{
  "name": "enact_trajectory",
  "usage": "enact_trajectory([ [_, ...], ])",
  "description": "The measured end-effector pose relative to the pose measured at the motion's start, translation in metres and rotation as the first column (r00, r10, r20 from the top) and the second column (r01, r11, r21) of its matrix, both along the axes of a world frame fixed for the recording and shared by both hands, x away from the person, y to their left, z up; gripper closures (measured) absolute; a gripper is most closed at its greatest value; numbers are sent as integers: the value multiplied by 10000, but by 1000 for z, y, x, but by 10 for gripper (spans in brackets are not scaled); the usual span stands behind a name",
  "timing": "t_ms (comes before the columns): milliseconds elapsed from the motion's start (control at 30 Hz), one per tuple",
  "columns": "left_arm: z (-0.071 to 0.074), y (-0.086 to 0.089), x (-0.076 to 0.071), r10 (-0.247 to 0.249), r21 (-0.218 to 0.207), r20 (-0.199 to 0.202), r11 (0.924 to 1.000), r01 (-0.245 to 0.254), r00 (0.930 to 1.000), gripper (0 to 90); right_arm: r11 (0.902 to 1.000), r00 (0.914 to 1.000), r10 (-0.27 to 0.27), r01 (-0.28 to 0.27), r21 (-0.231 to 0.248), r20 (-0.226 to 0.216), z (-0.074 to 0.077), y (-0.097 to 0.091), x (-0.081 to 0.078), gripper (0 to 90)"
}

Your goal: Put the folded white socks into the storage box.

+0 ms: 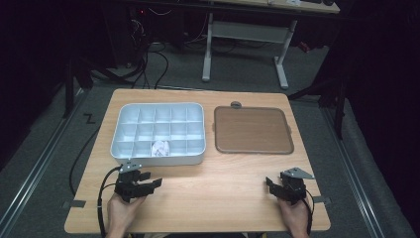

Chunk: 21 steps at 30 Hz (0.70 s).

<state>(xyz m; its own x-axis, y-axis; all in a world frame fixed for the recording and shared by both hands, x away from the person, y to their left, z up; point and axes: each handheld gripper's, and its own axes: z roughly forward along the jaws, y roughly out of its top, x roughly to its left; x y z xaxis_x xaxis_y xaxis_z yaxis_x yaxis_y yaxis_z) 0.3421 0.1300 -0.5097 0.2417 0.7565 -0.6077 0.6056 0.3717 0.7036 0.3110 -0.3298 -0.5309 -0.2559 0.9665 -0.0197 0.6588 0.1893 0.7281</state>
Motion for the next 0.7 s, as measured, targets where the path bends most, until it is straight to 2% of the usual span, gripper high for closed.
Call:
enact_trajectory([
  [367, -12, -14, 3, -188, -11, -143, 9998, 187, 9997, 420, 10000, 10000, 2, -2, 2, 0, 0, 0, 0, 372],
  [600, -22, -23, 6, -170, 356, -87, 9992, 173, 9998, 414, 10000, 10000, 3, -3, 0, 1, 0, 0, 0, 371],
  [700, -23, -25, 6, -189, 435, 61, 9989, 186, 9998, 412, 10000, 10000, 4, -4, 0, 1, 0, 0, 0, 372],
])
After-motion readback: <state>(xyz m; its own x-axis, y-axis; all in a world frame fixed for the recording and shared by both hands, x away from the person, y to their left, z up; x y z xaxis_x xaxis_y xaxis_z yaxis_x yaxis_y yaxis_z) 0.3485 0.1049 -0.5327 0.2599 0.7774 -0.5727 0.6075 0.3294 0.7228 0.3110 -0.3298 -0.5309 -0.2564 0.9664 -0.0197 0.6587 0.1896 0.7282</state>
